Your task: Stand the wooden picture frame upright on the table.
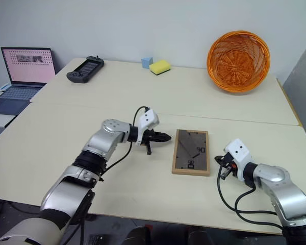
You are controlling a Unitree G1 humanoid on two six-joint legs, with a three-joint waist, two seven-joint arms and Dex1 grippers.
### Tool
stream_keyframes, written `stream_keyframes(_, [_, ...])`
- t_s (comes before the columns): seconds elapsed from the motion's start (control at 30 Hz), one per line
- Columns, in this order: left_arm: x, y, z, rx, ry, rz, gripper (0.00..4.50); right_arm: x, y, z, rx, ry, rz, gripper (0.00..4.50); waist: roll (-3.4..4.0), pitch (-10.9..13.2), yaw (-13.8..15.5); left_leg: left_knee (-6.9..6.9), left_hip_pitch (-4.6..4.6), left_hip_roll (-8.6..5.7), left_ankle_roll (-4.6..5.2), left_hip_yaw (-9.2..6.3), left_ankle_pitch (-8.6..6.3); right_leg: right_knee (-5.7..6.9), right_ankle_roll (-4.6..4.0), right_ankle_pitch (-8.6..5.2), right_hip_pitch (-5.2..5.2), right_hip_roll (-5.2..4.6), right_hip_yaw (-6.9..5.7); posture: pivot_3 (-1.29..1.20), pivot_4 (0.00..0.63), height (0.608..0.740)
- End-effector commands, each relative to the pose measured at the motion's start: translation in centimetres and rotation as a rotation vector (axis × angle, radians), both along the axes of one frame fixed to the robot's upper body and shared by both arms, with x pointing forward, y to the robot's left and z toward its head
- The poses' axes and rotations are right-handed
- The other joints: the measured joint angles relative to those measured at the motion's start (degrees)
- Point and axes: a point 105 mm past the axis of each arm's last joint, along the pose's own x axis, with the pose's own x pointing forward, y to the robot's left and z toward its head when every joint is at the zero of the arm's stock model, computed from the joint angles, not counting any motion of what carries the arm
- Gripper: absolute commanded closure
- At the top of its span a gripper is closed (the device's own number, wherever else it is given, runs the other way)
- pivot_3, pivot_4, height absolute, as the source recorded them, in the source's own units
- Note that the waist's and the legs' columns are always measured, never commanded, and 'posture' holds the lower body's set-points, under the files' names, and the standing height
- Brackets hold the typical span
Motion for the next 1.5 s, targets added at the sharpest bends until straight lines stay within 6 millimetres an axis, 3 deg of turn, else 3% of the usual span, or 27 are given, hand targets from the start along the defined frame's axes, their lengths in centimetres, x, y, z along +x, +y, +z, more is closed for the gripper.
stream_keyframes(0.03, [-1.1, -0.1, 3.1, -0.068, -0.003, -0.03, 4.48, 0.6, -0.4, 1.8, 0.0, -0.066, 0.007, 4.48, 0.0, 0.0, 0.1, 0.0, 0.0, 0.01, 0.0, 0.0, 0.0, 0.0, 0.0, 0.0, 0.01, 0.0, -0.01, 0.0, 0.15, 0.74])
stream_keyframes(0.2, [-4.4, 0.8, 6.3, -0.103, 0.083, -0.083, 4.48, 0.7, -0.1, 2.4, 0.021, -0.071, 0.025, 4.48, 0.0, 0.0, 0.0, 0.0, -0.02, 0.01, 0.0, -0.02, 0.0, 0.0, 0.0, 0.0, 0.0, 0.0, -0.01, 0.0, 0.15, 0.74])
stream_keyframes(0.33, [-6.4, 1.4, 7.5, -0.125, 0.214, -0.066, 4.48, 0.9, -0.3, 2.6, 0.029, -0.077, 0.021, 4.48, 0.01, 0.0, 0.1, -0.01, 0.01, 0.05, 0.0, -0.06, 0.0, 0.04, -0.01, -0.01, 0.02, 0.01, -0.07, 0.0, 0.15, 0.74])
stream_keyframes(0.5, [-8.3, 2.6, 7.1, -0.108, 0.3, -0.018, 4.48, 0.7, -0.8, 1.9, 0.008, -0.067, 0.023, 4.48, 0.01, 0.0, 0.1, 0.02, 0.01, 0.04, 0.0, -0.06, 0.0, 0.03, 0.0, -0.02, 0.02, 0.01, -0.05, 0.0, 0.15, 0.74])
stream_keyframes(0.57, [-8.8, 3.1, 5.3, -0.091, 0.398, 0.052, 4.48, 0.5, -0.8, 1.5, 0.006, -0.06, 0.025, 4.48, 0.01, 0.0, 0.1, 0.0, 0.02, 0.07, 0.0, -0.05, 0.0, 0.04, -0.01, -0.02, 0.01, 0.02, -0.05, 0.0, 0.15, 0.74])
stream_keyframes(0.73, [-8.0, 2.8, 1.7, -0.144, 0.635, 0.196, 4.48, 0.6, -0.3, 1.3, 0.02, -0.061, 0.03, 4.48, 0.02, 0.0, 0.2, 0.03, 0.03, 0.04, 0.0, -0.05, 0.0, 0.03, -0.01, -0.03, 0.02, 0.01, -0.04, 0.0, 0.15, 0.74])
stream_keyframes(0.97, [-6.1, 1.4, -0.5, -0.23, 0.778, 0.296, 4.48, 0.4, -0.1, 1.8, 0.027, -0.067, 0.035, 4.48, 0.02, 0.0, 0.2, 0.04, 0.02, 0.05, 0.0, -0.05, 0.0, 0.06, -0.01, -0.02, 0.01, 0.01, -0.05, 0.0, 0.15, 0.74])
stream_keyframes(1.17, [-6.1, 0.3, -0.5, -0.243, 0.834, 0.269, 4.48, 0.0, -0.6, 1.8, 0.019, -0.064, 0.017, 4.48, 0.02, 0.0, 0.3, 0.04, 0.02, 0.02, -0.01, -0.05, 0.0, 0.06, -0.01, -0.02, 0.02, -0.01, -0.04, 0.0, 0.15, 0.74])
stream_keyframes(1.5, [-6.6, 0.1, 0.7, -0.264, 0.831, 0.221, 4.48, -0.1, -0.6, 1.6, 0.027, -0.059, 0.003, 4.48, 0.02, 0.0, 0.2, 0.04, 0.02, 0.03, -0.01, -0.04, 0.01, 0.05, -0.01, -0.02, 0.02, -0.01, -0.03, 0.0, 0.15, 0.74])
